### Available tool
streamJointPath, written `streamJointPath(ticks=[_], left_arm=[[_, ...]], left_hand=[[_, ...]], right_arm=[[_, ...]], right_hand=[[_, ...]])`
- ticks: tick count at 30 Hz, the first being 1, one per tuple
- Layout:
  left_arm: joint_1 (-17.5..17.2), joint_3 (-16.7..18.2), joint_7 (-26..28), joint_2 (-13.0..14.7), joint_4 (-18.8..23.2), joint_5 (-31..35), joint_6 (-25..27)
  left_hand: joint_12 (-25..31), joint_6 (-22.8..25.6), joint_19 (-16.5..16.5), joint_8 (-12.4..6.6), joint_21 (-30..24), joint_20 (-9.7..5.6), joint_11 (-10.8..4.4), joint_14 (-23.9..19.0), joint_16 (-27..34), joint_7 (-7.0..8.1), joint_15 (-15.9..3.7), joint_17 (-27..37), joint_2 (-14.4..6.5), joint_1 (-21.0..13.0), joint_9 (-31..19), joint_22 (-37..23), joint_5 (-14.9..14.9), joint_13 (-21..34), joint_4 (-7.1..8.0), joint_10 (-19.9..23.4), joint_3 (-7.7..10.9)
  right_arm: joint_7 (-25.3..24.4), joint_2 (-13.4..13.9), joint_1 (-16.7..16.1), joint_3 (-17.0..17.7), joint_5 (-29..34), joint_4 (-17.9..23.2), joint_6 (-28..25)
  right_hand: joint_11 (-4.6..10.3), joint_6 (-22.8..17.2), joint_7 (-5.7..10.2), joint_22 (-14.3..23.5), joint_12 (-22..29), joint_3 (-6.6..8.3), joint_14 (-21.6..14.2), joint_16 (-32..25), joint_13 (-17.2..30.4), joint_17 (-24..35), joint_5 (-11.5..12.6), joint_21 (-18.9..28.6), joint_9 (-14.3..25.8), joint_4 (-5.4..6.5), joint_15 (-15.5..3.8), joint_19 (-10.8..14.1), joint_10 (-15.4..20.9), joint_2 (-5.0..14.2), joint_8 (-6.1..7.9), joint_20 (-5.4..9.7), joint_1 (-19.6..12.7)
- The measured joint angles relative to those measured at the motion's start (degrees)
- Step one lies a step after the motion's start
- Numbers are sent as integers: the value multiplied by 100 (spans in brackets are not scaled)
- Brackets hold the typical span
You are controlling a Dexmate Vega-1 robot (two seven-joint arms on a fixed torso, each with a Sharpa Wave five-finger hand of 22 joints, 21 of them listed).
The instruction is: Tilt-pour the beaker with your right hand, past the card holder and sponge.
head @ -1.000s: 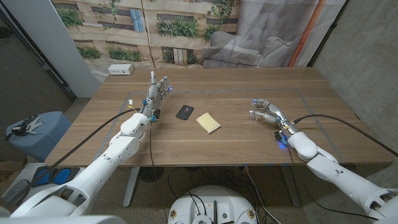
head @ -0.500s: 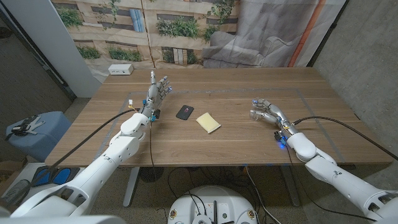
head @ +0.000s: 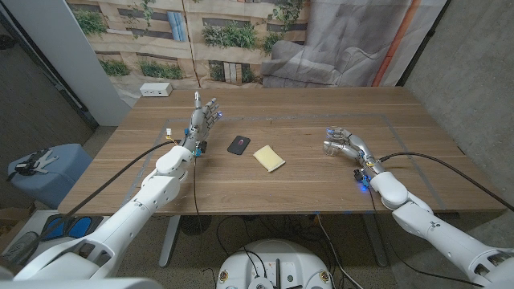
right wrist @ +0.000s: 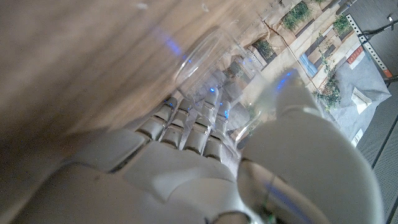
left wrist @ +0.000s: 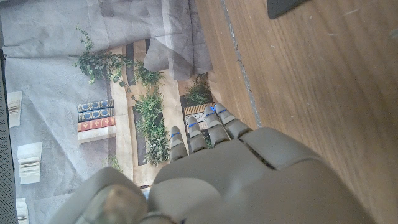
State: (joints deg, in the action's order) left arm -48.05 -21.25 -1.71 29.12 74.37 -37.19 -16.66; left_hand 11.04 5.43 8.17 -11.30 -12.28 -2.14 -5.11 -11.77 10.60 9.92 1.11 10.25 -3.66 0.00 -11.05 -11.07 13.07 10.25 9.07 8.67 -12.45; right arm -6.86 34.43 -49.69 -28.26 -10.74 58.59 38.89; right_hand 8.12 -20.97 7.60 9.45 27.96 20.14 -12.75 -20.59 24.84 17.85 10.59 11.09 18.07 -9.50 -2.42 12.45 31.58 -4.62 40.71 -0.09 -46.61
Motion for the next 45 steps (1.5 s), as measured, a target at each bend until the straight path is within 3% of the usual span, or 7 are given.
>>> streamJointPath(ticks=[5, 21, 45], left_arm=[[0, 0, -1, 0, 0, 0, 0], [3, 0, -1, -2, -2, 0, 0], [2, -1, -1, 0, -4, 0, 0]], left_hand=[[0, 0, 0, 0, 0, 0, 0, 0, 0, 0, 0, 0, 0, 0, 0, 0, 0, 0, 0, 0, 0], [0, 0, 0, 0, 0, 0, 0, 0, 0, 0, 0, 0, 0, 0, 0, 0, 0, 0, 0, 0, 0], [0, 0, 0, 0, 0, 0, 0, 0, 0, 0, 0, 0, 0, 0, 0, 0, 0, 0, 0, 0, 0]], right_arm=[[-16, -18, -26, 41, -28, 47, -2], [-307, 106, -210, 246, -10, 504, -117], [-722, 499, -452, 525, 569, 1432, -424]], right_hand=[[123, -87, -57, 0, 67, -1, -122, -89, 54, 65, 0, 0, -27, 0, 16, 19, 138, 13, 110, 19, -48], [162, -198, -167, 0, 173, -9, -309, -239, 164, 204, 27, 0, -80, -8, 13, 162, 287, 13, 255, 39, -48], [79, -351, -321, 0, 328, -42, -520, -443, 338, 430, 27, 0, -160, 9, 6, 243, 468, 12, 510, 79, -48]])
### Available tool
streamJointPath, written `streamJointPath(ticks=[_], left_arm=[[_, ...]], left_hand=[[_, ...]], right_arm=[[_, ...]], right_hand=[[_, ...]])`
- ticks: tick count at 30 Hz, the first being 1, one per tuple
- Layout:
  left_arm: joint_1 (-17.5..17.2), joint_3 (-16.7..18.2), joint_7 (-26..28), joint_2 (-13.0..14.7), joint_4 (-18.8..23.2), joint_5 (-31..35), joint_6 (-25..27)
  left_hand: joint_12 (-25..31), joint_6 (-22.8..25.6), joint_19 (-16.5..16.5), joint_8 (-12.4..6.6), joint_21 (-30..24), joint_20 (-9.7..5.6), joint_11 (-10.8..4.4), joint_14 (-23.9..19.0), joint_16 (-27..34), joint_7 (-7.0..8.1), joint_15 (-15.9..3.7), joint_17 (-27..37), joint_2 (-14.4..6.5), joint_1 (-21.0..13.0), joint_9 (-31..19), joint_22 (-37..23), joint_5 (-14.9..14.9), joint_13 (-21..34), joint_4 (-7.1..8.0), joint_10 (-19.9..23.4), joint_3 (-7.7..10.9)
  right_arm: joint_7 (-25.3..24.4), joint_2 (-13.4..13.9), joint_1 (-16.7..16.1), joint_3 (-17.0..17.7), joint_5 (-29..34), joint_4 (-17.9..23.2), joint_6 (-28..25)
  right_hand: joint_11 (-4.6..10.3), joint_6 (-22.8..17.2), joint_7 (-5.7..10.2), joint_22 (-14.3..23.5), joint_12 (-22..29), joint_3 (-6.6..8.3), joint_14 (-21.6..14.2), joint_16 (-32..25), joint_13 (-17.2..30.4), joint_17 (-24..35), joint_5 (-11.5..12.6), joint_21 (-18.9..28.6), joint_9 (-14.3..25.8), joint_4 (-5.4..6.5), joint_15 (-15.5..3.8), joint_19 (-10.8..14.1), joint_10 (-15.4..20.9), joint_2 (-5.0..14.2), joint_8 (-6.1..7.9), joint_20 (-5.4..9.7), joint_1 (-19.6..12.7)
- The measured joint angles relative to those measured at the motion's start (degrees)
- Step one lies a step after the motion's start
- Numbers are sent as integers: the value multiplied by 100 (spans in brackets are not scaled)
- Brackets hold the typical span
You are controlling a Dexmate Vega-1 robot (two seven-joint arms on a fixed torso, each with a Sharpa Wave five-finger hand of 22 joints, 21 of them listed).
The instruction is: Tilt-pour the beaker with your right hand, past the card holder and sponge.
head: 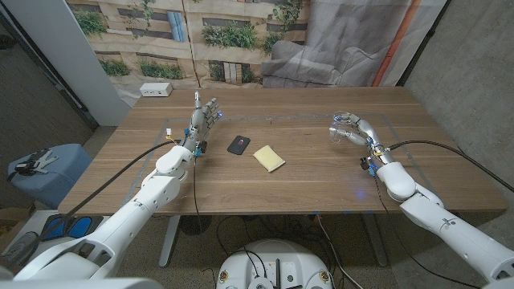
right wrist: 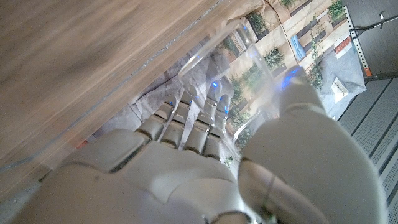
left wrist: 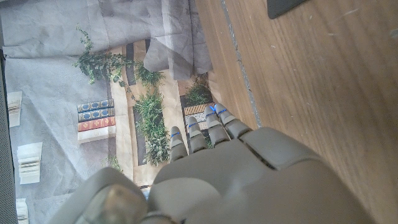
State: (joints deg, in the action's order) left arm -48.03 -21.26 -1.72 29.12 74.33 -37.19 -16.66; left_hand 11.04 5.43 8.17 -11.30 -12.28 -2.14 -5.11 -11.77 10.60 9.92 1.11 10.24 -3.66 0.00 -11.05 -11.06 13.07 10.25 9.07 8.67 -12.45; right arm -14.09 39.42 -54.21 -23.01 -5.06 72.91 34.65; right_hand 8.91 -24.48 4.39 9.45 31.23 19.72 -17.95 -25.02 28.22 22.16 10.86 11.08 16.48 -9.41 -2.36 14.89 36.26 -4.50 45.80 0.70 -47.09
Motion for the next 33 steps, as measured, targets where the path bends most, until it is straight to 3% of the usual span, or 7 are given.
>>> streamJointPath(ticks=[17, 33], left_arm=[[1, -1, 1, -2, -3, 2, -1], [2, -1, 1, -3, -2, 2, -2]], left_hand=[[0, 0, 0, 0, 0, 0, 0, 0, 0, 0, 0, 0, 0, 0, 0, 0, 0, 0, 0, 0, 0], [0, 0, 0, 0, 0, 0, 0, 0, 0, 0, 0, 0, 0, 0, 0, 0, 0, 0, 0, 0, 0]], right_arm=[[110, 416, -12, 104, 338, 601, -499], [567, 913, 184, 111, 595, 974, -1114]], right_hand=[[0, 1, 1, 0, 38, 0, -62, -87, 85, 108, 0, 0, -53, 0, 0, 95, 0, 0, 65, -31, 0], [-31, 1, 1, 0, 38, -39, -62, -130, 141, 191, 45, 0, -106, 8, 0, 155, 31, -1, 104, -50, 0]])
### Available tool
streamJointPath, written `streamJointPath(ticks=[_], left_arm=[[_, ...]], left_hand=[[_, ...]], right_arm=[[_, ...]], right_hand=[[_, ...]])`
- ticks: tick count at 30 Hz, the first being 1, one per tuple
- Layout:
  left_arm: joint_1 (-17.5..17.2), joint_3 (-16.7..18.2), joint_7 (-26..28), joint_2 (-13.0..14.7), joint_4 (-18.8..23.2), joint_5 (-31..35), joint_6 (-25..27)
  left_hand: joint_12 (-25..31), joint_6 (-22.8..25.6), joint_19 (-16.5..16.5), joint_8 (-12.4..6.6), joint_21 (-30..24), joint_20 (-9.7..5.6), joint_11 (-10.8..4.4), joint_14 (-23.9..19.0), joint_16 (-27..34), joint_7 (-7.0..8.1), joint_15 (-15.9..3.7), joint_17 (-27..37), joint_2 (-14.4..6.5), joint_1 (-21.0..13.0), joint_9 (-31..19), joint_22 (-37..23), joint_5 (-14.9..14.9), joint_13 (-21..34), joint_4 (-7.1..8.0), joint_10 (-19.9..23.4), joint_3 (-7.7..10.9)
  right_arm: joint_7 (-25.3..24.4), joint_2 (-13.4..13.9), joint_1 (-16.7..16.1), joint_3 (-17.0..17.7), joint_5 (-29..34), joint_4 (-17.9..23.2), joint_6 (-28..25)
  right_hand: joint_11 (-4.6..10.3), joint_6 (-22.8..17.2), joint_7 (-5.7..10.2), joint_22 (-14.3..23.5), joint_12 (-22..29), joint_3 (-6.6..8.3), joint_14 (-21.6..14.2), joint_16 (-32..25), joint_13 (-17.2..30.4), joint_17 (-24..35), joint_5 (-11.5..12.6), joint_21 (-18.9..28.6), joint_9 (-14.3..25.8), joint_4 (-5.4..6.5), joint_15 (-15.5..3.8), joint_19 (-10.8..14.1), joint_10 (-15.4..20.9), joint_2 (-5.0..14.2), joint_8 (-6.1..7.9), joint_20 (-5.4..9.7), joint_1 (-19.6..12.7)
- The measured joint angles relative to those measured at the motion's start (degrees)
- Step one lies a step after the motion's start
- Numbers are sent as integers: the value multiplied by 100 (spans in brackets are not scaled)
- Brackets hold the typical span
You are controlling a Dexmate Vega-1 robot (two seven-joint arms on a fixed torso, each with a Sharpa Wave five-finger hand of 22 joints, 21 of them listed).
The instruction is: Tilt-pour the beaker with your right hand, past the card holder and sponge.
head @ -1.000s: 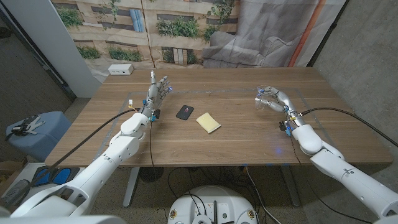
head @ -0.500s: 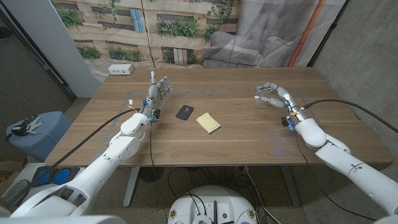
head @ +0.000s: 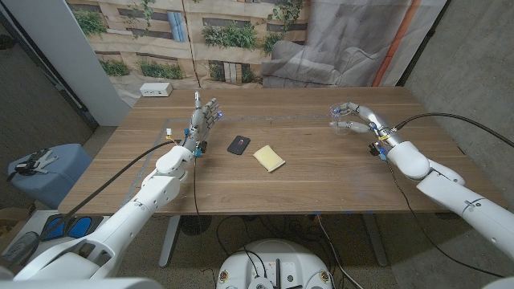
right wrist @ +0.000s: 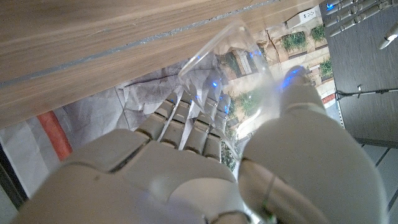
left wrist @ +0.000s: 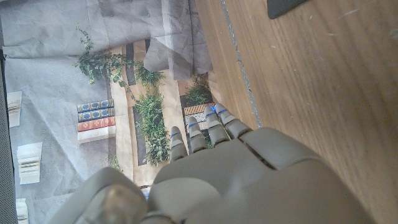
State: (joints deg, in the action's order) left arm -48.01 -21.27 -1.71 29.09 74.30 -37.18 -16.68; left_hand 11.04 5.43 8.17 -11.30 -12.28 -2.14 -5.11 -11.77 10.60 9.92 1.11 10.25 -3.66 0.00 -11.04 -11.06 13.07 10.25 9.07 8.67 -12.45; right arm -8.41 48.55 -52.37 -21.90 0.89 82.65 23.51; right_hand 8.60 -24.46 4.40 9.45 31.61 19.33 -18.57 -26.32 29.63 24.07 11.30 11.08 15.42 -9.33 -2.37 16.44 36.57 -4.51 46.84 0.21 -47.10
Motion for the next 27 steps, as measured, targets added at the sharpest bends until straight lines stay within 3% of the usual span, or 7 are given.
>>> streamJointPath(ticks=[3, 5, 16, 27], left_arm=[[0, 0, 0, 0, 0, 0, 0], [0, 0, 0, 0, 0, 0, 0], [0, 0, 0, 0, 1, 0, 0], [0, 0, 0, 0, 1, 0, 1]], left_hand=[[0, 0, 0, 0, 0, 0, 0, 0, 0, 0, 0, 0, 0, 0, 0, 0, 0, 0, 0, 0, 0], [0, 0, 0, 0, 0, 0, 0, 0, 0, 0, 0, 0, 0, 0, 0, 0, 0, 0, 0, 0, 0], [0, 0, 0, 0, 0, 0, 0, 0, 0, 0, 0, 0, 0, 0, 0, 0, 0, 0, 0, 0, 0], [0, 0, 0, 0, 0, 0, 0, 0, 0, 0, 0, 0, 0, 0, 0, 0, 0, 0, 0, 0, 0]], right_arm=[[101, 0, 0, 0, 41, 0, -118], [184, 228, 92, -30, 81, 168, -201], [600, 598, 313, -147, 412, 490, -710], [1053, 797, 568, -299, 817, 646, -1109]], right_hand=[[0, 0, 0, 0, 0, 0, -41, -5, 1, 20, 0, 0, 0, 0, -41, 19, 0, 0, 21, 19, 0], [-1, 0, 0, 0, 0, -1, -67, -46, 8, 27, 0, 0, 0, -1, -15, 19, 1, 0, 22, 19, 0], [-73, 0, 0, 0, 82, -40, -143, -91, 69, 79, 44, 0, -53, 7, 1, 60, 73, 0, 65, -22, 0], [-71, 0, 0, 0, 83, -47, -143, -131, 108, 132, 79, 0, -80, -1, 1, 38, 72, 1, 65, -43, 1]])
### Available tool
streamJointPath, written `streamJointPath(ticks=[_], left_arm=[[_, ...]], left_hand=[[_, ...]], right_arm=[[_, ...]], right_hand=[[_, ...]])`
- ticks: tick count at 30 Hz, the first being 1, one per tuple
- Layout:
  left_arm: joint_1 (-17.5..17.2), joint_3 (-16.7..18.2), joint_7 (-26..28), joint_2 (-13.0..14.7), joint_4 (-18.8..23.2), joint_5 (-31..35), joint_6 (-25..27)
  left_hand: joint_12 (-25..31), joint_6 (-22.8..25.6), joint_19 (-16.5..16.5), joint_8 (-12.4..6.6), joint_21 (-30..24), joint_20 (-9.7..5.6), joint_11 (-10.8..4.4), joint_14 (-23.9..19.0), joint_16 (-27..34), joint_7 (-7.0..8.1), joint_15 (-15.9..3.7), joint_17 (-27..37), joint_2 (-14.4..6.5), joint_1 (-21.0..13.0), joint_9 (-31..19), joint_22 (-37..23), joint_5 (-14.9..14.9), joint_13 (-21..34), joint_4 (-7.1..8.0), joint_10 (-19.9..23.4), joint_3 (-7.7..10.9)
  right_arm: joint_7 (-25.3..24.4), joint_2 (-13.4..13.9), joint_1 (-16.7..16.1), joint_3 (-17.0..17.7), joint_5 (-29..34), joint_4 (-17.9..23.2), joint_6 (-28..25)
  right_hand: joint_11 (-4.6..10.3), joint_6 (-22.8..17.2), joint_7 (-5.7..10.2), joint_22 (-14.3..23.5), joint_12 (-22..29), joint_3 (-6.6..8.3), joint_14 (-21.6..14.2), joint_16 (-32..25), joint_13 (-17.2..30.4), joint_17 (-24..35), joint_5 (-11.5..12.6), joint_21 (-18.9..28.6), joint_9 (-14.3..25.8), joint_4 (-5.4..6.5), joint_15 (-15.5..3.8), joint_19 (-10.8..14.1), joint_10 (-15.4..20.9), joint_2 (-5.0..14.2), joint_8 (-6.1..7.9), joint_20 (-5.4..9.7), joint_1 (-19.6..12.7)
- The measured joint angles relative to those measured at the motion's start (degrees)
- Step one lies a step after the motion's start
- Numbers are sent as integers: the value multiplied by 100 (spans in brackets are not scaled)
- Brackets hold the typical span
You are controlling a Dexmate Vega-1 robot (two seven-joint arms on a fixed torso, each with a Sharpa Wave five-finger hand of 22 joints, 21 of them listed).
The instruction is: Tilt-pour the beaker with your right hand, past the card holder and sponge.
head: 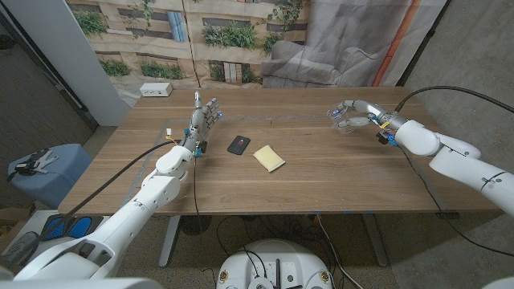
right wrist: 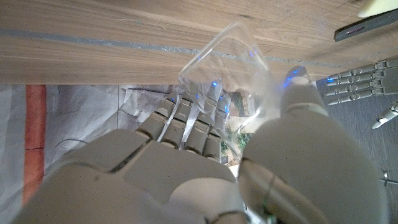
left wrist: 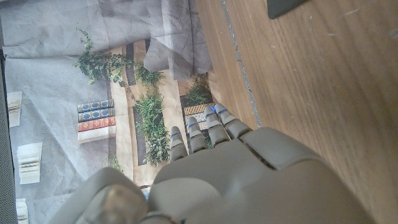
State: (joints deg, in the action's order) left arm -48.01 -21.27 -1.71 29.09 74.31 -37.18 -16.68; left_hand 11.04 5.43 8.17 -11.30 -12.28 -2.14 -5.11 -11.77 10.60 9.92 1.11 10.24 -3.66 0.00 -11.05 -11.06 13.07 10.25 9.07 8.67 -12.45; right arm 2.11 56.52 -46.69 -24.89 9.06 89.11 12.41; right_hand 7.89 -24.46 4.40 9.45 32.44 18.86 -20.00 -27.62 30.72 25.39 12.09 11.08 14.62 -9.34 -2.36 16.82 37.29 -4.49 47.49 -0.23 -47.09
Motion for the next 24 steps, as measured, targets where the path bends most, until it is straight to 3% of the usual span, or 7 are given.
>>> streamJointPath(ticks=[13, 19, 20, 24], left_arm=[[0, 0, 0, 1, 1, 0, 0], [0, 0, 0, 2, 2, 0, 0], [0, 0, 0, 2, 2, 0, 0], [0, 0, 0, 2, 4, 0, 0]], left_hand=[[0, 0, 0, 0, 0, 0, 0, 0, 0, 0, 0, 0, 0, 0, 0, 0, 0, 0, 0, 0, 0], [0, 0, 0, 0, 0, 0, 0, 0, 0, 0, 0, 0, 0, 0, 0, 0, 0, 0, 0, 0, 0], [0, 0, 0, 0, 0, 0, 0, 0, 0, 0, 0, 0, 0, 0, 0, 0, 0, 0, 0, 0, 0], [0, 0, 0, 0, 0, 0, 0, 0, 0, 0, 0, 0, 0, 0, 0, 0, 0, 0, 0, 0, 0]], right_arm=[[619, 198, 659, -411, 623, 203, -366], [896, 201, 729, -452, 910, 203, -382], [946, 201, 942, -591, 958, 183, -382], [1137, 189, 1151, -716, 1175, 134, -379]], right_hand=[[0, 0, 0, 0, 23, -24, 0, -48, 46, 45, 28, 0, -27, 8, 0, 0, -1, 1, 43, 0, 1], [1, 0, 0, 0, 22, -42, 1, -48, 42, 53, 28, 0, -26, 26, 0, 0, -1, 1, 43, 1, 1], [1, 0, 0, 0, 22, -48, 1, -48, 39, 53, 28, 0, -26, 32, 0, 0, -1, 1, 43, 1, 1], [1, 21, 21, 0, 20, -49, -31, -55, 36, 80, 29, 0, -26, 31, -12, 0, -1, 1, 43, 1, 1]])
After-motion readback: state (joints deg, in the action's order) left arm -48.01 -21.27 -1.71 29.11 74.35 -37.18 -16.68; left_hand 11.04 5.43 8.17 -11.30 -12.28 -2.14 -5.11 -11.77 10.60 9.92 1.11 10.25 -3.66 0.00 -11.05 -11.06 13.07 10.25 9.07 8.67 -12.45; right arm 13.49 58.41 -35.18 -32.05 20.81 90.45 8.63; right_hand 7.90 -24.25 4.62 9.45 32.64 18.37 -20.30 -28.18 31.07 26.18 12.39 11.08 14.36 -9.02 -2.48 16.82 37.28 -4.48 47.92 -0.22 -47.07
